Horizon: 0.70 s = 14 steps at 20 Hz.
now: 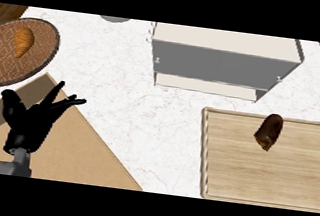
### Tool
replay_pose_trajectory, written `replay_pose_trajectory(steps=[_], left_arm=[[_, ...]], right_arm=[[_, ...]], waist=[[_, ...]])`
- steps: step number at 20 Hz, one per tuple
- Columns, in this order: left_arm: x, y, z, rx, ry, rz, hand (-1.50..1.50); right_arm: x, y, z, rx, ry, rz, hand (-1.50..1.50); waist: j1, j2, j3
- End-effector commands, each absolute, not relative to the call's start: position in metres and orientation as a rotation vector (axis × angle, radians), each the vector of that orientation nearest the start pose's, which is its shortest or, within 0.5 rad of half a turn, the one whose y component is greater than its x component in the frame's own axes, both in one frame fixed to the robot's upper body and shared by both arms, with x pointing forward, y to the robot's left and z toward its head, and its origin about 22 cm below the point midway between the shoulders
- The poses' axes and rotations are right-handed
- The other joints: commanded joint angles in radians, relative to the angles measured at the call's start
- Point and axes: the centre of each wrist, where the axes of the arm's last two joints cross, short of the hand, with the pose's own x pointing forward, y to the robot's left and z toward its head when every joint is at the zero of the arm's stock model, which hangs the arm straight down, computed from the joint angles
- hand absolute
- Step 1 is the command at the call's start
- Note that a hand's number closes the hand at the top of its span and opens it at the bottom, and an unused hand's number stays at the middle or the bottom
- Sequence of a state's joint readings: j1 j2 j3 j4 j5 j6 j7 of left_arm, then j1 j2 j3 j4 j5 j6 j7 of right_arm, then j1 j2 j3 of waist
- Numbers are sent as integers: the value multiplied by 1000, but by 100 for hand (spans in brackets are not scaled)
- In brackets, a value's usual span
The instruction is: Pick the squash from the tray and place it in the tiered shelf
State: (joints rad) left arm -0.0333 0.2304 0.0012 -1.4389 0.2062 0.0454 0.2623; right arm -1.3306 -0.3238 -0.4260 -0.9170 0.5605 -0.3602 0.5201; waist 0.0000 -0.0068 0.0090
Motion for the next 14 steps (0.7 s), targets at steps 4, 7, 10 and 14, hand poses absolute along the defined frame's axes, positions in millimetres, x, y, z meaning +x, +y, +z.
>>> replay_pose_trajectory(steps=[4,7,10,14], left_arm=[[229,296,-34,107,-1110,53,0],[235,300,-28,106,-1105,63,0],[240,287,-22,94,-1105,56,0],[236,300,-30,104,-1100,63,0]], right_arm=[[409,-300,353,-758,-1681,-538,-150],[394,-326,337,-689,-1684,-560,-150],[376,-370,334,-694,-1676,-528,-150],[352,-395,345,-663,-1698,-469,-150]], waist=[[-10,4,-9],[-16,2,-8],[-14,4,-8],[-12,4,-9]])
